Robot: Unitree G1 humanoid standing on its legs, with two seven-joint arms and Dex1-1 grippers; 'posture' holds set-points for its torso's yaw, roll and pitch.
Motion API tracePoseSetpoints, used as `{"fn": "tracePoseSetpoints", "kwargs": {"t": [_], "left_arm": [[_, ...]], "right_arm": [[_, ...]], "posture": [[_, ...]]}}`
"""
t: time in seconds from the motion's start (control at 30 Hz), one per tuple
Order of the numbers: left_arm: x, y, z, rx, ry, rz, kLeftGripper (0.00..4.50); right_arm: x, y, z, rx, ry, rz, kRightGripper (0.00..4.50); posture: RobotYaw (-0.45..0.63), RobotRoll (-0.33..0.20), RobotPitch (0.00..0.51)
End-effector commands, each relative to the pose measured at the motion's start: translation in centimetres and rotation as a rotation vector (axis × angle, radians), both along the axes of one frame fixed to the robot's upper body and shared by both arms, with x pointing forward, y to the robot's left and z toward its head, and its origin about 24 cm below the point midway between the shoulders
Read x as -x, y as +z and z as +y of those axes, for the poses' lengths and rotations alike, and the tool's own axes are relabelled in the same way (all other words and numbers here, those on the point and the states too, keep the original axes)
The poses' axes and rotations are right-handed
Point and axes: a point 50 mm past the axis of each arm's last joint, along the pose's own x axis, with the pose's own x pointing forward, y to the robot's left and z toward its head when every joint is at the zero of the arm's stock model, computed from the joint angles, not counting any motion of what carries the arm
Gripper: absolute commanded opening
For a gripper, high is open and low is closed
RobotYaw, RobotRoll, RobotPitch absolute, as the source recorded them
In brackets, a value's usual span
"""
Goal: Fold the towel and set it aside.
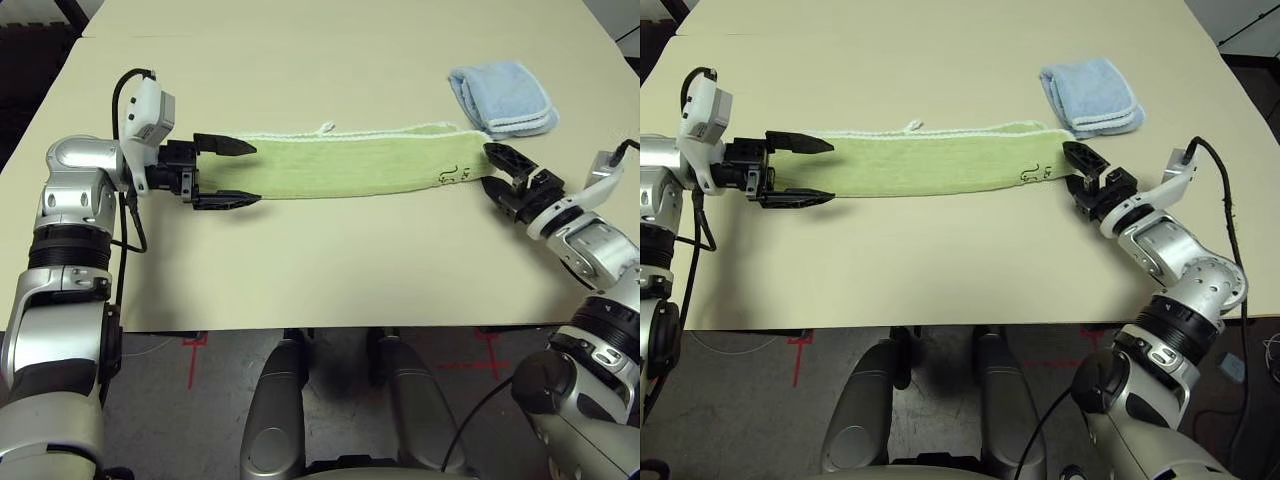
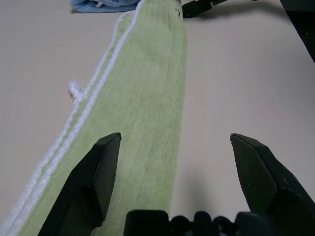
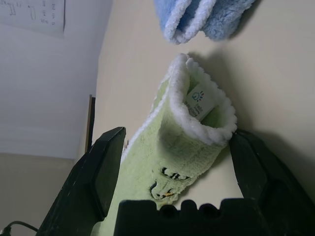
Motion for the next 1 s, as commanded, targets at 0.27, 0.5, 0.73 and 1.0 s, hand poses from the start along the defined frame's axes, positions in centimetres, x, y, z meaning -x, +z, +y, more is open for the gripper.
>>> {"fn": "tracePoseSetpoints", "kwargs": {"t": [0.27, 0.5, 0.73, 1.0], "left_arm": [[0.3, -0.1, 0.0, -0.023, -0.01, 0.012, 4.5], [0.3, -0.2, -0.1, -0.01, -0.015, 0.02, 4.5], [0.3, -0.2, -0.2, -0.001, -0.019, 0.034, 4.5], [0.2, -0.2, -0.5, 0.001, -0.026, 0.038, 4.5]], "right_arm": [[0.2, -1.5, -0.1, 0.011, -0.002, 0.081, 1.38], [0.8, -1.6, -0.8, 0.016, -0.026, 0.078, 0.04], [1.8, -1.5, -2.3, 0.044, -0.058, 0.074, 0.04], [3.2, -1.3, -5.3, 0.092, -0.143, 0.078, 0.04]], "posture": [[0.04, 0.0, 0.313], [0.03, 0.0, 0.312], [0.03, 0.0, 0.31], [0.01, 0.0, 0.309]]}}
